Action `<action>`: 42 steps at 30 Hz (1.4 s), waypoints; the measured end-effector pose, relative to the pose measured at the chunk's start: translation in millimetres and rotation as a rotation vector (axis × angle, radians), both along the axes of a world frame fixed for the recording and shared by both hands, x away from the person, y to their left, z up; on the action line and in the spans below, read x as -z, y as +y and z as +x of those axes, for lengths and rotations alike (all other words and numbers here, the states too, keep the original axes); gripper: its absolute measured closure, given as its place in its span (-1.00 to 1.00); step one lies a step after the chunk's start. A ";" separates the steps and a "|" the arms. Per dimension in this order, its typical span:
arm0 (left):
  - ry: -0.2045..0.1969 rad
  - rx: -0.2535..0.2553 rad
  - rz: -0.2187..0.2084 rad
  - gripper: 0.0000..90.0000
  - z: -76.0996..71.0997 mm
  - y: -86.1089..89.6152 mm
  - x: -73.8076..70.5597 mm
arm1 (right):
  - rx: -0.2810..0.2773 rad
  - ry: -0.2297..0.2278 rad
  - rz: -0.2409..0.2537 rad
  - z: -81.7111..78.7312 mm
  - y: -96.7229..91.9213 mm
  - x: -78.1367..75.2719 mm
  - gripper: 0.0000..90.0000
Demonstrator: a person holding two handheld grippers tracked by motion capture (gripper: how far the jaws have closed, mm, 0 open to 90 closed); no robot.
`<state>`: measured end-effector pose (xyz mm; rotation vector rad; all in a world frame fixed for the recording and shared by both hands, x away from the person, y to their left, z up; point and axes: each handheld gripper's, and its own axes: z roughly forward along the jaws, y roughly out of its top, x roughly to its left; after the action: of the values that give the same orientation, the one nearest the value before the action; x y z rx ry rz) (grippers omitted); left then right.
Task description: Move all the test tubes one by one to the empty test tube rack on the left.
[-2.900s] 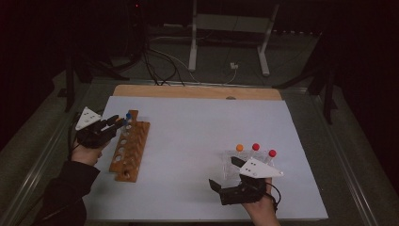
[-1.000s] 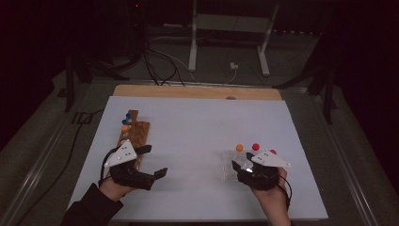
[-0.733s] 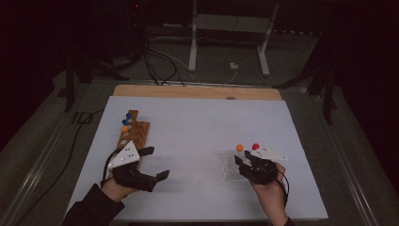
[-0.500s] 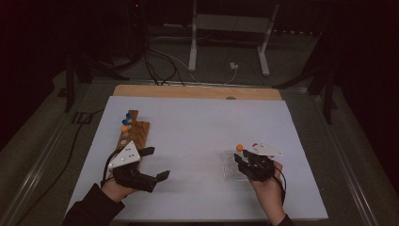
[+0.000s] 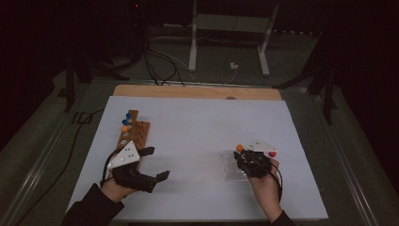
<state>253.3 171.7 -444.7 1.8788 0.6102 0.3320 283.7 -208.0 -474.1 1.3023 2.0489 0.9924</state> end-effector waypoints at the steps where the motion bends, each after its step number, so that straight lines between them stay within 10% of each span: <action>1: 0.001 0.002 0.001 -0.91 0.1 0.1 0.0 | 0.001 0.000 0.000 0.2 -0.2 -0.1 0.65; 24: 0.005 0.009 0.005 -0.90 -0.1 -0.6 -1.5 | -0.029 -0.158 0.020 -24.5 -3.4 -39.1 0.67; 42: -0.005 0.060 -0.004 -0.90 -7.3 -8.7 -9.4 | -0.224 -0.185 0.078 -56.3 28.5 -58.6 0.67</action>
<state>246.0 163.1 -435.3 1.8878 0.5492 0.2965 227.4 -179.5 -415.4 0.9915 2.0608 1.2531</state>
